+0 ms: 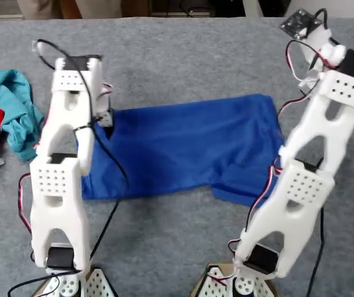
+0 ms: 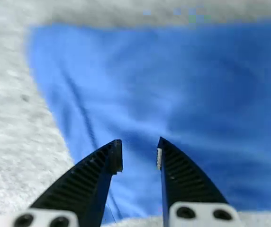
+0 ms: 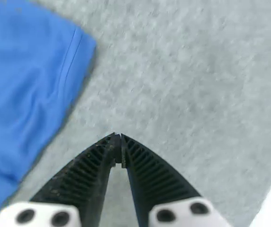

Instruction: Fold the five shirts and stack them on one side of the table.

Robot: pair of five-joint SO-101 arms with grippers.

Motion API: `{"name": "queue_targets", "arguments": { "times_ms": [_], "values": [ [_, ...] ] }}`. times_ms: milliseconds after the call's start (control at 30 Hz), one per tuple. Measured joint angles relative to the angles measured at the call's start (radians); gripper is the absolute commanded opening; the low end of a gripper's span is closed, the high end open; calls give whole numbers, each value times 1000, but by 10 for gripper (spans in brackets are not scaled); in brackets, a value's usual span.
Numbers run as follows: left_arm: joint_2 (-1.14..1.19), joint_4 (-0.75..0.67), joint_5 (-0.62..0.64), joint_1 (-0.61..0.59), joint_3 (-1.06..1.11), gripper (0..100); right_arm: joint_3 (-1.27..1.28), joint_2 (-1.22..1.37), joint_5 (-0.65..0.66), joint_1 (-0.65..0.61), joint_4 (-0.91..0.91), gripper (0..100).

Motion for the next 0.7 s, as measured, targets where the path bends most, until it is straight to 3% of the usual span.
{"name": "queue_targets", "arguments": {
  "times_ms": [133, 333, 533, 700],
  "values": [
    [-103, 0, -5, 58, 83, 136, 359, -195, 37, -3, 0, 9],
    [-238, 0, -38, 77, 161, 136, 922, -523, 235, -26, -28, 19],
    [-318, 0, -78, 80, 279, 136, 1413, -781, 374, -41, -247, 198],
    [-384, 0, -78, 80, 342, 136, 1728, -941, 439, -107, -377, 209]
  ]
}}
